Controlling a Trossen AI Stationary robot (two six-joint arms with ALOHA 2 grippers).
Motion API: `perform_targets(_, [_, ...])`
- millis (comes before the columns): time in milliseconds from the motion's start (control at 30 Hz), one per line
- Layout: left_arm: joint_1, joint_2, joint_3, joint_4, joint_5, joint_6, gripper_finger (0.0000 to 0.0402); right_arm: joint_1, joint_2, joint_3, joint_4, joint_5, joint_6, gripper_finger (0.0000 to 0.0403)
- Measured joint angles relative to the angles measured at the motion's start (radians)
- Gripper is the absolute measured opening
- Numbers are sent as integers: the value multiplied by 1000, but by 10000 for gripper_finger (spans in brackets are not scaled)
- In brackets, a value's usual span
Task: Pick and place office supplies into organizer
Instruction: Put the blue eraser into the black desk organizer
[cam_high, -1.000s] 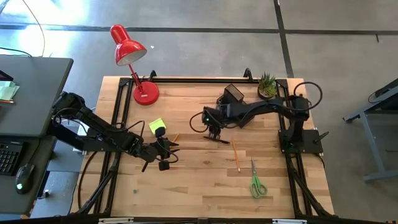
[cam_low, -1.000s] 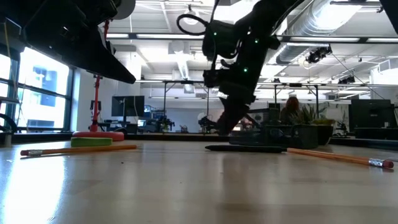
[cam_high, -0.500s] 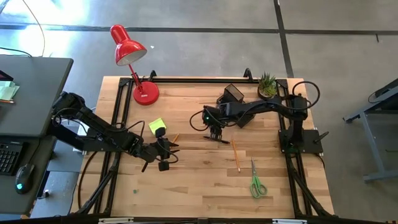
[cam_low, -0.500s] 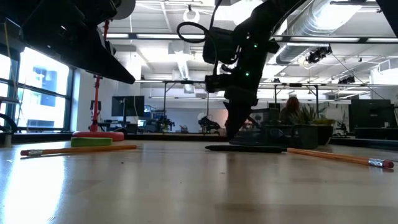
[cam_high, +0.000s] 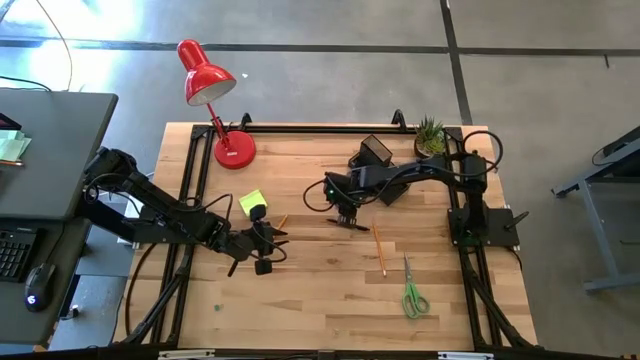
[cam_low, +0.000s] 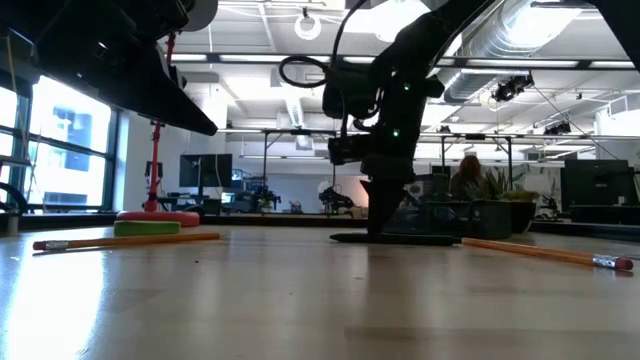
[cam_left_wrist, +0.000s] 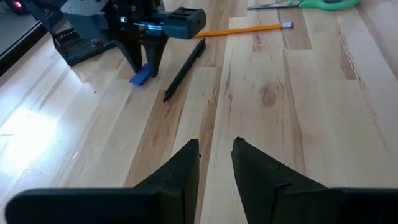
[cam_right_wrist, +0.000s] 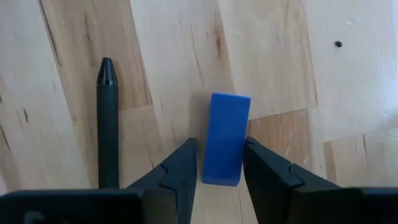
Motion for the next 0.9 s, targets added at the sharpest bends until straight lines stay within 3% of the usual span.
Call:
perform_targets(367, [0, 0, 0, 2, 0, 4, 85, 0, -25, -6, -27, -6, -1, 77])
perform_targets(567, [0, 0, 0, 2, 0, 4, 85, -1, -26, 6, -58, -5, -17, 75])
perform_targets(900, [0, 0, 0, 2, 0, 4, 85, -1, -28, 156, -221, 146, -52, 83])
